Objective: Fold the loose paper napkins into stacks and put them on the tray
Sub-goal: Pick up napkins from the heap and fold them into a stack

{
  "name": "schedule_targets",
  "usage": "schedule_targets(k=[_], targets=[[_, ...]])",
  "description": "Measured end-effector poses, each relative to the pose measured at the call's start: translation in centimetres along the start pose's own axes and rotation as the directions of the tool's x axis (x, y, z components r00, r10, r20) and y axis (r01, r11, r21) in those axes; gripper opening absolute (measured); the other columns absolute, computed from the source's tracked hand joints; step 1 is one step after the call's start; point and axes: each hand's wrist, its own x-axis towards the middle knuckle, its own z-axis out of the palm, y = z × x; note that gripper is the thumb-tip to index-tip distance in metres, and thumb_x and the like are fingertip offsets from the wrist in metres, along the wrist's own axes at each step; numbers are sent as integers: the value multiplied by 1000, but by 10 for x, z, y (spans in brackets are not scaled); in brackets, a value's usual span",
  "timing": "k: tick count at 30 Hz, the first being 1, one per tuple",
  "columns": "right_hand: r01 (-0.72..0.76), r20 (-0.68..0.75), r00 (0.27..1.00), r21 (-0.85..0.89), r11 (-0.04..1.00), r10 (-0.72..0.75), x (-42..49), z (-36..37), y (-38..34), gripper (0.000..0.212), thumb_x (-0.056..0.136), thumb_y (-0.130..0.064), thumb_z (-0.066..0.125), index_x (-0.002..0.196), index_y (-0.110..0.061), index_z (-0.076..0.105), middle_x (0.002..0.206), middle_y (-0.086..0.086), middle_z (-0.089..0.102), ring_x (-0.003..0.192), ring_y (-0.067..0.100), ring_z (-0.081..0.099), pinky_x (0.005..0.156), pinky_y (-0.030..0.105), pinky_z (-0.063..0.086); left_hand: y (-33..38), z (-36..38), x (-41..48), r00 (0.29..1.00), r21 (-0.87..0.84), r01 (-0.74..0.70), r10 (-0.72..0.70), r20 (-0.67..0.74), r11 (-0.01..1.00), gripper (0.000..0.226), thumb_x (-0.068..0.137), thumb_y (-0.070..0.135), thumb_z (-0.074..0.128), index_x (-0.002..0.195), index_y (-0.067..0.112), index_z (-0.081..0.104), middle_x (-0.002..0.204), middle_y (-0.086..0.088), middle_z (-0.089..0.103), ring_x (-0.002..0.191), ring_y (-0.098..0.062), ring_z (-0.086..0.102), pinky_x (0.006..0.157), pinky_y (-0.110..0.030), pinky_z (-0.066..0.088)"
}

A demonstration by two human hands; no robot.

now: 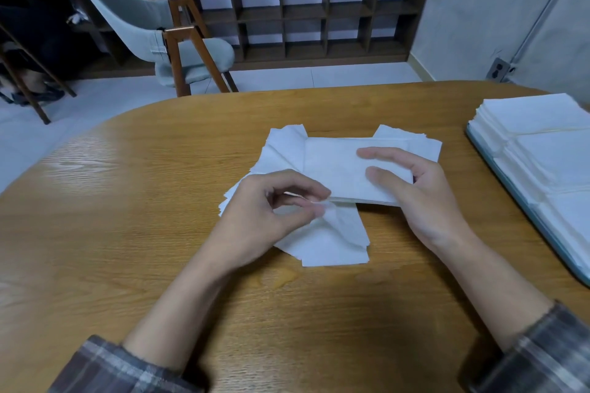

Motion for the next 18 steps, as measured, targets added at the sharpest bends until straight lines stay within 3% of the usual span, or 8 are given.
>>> schedule_targets(k=[3, 6, 9, 12, 15, 18], targets=[[80, 76, 994, -18, 997, -78, -2, 0, -4, 20, 101, -32, 66, 114, -24, 79, 121, -18, 76, 125, -2, 61, 103, 12, 40, -1, 3, 3, 986, -1, 9, -9, -169, 1000, 6, 90, 9, 82, 91, 14, 81, 92, 7, 80, 83, -7, 71, 75, -18, 51], [176, 183, 970, -91, 980, -158, -8, 3, -6, 36, 91, -49, 67, 117, -25, 77, 121, -16, 75, 124, 8, 64, 101, 17, 44, -4, 6, 4, 969, 1, -4, 4, -247, 1000, 3, 94, 12, 79, 93, 14, 77, 92, 8, 78, 82, -11, 71, 77, -32, 55], [149, 214, 969, -94, 984, -126, -11, 6, -5, 40, 80, -55, 76, 114, -34, 78, 118, -13, 75, 116, 12, 66, 92, 19, 48, -5, 9, 3, 957, 1, -10, 10, -291, 1000, 3, 94, 13, 79, 94, 15, 76, 91, 8, 78, 79, -12, 72, 76, -29, 56], [142, 147, 982, -140, 980, -121, -12, 10, -5, 26, 80, -49, 89, 102, -39, 79, 108, -15, 76, 108, 10, 67, 87, 17, 47, -4, 12, 2, 949, 2, -35, 34, -314, 999, 6, 94, 14, 79, 94, 19, 76, 93, 9, 78, 85, -15, 75, 78, -30, 58], [141, 85, 988, -121, 983, -131, -11, 12, -7, 7, 86, -26, 84, 91, -29, 79, 96, -17, 76, 99, 4, 67, 85, 12, 43, -1, 13, 1, 960, -10, -35, 31, -278, 999, 15, 92, 15, 81, 103, 23, 75, 85, 8, 77, 79, -14, 72, 73, -24, 52], [111, 57, 993, -95, 989, -106, -10, 11, -8, 10, 89, -16, 82, 89, -25, 78, 93, -17, 76, 97, 2, 66, 84, 10, 43, -3, 11, 2, 985, 16, 41, -38, -166, 999, 34, 86, 20, 87, 114, 29, 70, 77, 7, 73, 72, -12, 65, 68, -32, 46]])
